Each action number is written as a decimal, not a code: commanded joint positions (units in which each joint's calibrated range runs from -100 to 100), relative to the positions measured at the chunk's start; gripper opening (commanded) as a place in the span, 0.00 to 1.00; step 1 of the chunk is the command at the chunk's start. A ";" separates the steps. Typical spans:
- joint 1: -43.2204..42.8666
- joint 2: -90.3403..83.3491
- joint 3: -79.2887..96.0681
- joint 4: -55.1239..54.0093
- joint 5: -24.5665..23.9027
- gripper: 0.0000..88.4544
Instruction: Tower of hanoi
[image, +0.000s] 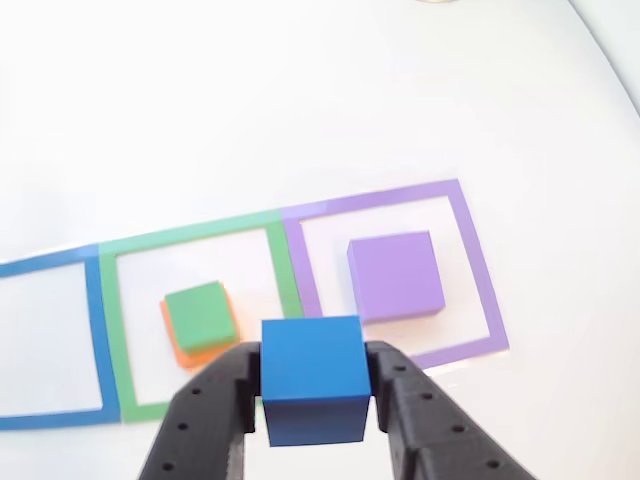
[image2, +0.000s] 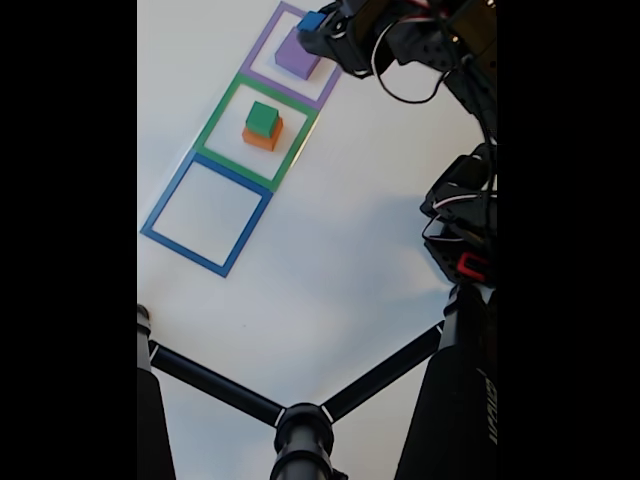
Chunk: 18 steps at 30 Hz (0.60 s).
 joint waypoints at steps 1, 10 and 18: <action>-4.92 -1.91 -14.89 13.80 0.00 0.02; -12.78 -1.91 -24.70 22.87 0.00 0.02; -18.73 -1.91 -26.34 24.49 0.00 0.02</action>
